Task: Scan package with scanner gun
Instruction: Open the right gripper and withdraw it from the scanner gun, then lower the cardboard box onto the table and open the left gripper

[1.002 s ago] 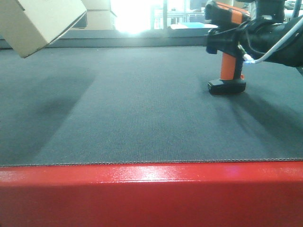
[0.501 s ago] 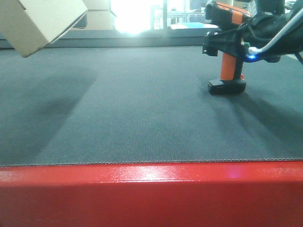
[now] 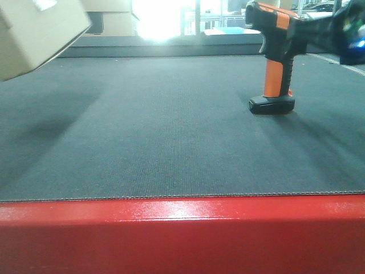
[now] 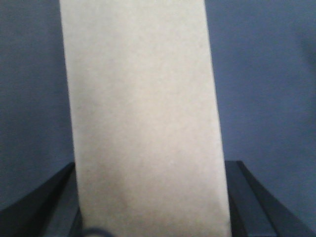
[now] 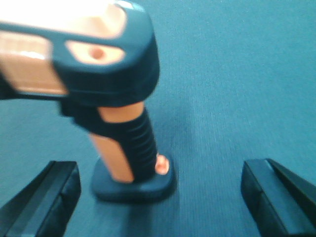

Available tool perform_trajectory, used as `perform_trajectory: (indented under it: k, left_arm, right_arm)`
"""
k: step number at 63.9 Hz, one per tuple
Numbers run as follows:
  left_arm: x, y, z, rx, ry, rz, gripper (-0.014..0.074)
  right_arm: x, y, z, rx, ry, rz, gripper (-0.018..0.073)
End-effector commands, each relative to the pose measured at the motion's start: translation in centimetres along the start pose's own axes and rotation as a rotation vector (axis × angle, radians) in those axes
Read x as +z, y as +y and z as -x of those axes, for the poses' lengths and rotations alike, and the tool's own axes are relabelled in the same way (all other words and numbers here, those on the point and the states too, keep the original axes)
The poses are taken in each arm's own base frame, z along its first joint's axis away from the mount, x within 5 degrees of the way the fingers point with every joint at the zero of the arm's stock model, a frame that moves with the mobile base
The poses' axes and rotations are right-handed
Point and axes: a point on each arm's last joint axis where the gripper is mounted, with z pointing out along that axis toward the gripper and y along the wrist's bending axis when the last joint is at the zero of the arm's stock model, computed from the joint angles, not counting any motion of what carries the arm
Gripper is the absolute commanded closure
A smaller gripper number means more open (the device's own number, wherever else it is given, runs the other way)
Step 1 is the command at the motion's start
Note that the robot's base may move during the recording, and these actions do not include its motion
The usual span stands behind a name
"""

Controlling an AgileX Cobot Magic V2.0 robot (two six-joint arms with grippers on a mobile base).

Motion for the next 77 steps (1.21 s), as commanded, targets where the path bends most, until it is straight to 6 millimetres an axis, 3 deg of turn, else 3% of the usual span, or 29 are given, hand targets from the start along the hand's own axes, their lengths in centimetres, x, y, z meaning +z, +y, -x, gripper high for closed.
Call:
perform_trajectory:
  k: [1,10,21,22,33,48,55,69,73,77]
  left_arm:
    - [0.2,-0.1,0.2,0.035,0.001,0.093,0.0707]
    - [2.5,-0.2,0.2,0.052,0.052,0.123,0.0707]
    - [5.5,0.2,0.0,0.044,0.117,0.119,0.0707]
    - [5.9,0.3,0.0,0.044,0.127,0.12,0.0707]
    - [8.2,0.9,-0.4,0.049,0.182,0.138,0.0707]
    - [9.6,1.2,-0.7,0.05,0.215,0.144,0.0669]
    - [9.8,1.2,-0.7,0.049,0.219,0.144,0.0514]
    - [9.8,1.2,-0.7,0.045,0.219,0.144,0.0069]
    - [9.7,1.2,-0.7,0.045,0.217,0.145,-0.0012]
    - [9.6,1.2,-0.6,0.046,0.214,0.145,-0.0013]
  right_arm:
    - [-2.3,0.2,1.2,-0.009,-0.004,0.018,0.0033]
    - [-5.1,0.6,2.8,-0.013,-0.026,0.044,0.0254]
    - [-8.1,0.9,4.8,-0.076,-0.126,0.066,0.0715]
    - [-8.4,1.0,4.9,-0.084,-0.134,0.067,0.0727]
    - [-10.0,1.1,5.8,-0.151,-0.189,0.074,0.0713]
    - [-10.4,0.4,5.9,-0.147,-0.163,0.047,0.0713]
    - [-10.7,-0.7,6.1,-0.134,-0.156,0.009,0.0713]
    - [-11.3,-1.7,5.9,-0.119,-0.11,-0.029,0.0713]
    - [-11.4,-1.7,5.8,-0.119,-0.098,-0.029,0.0713]
    - [-11.5,-1.7,5.7,-0.119,-0.087,-0.03,0.0713]
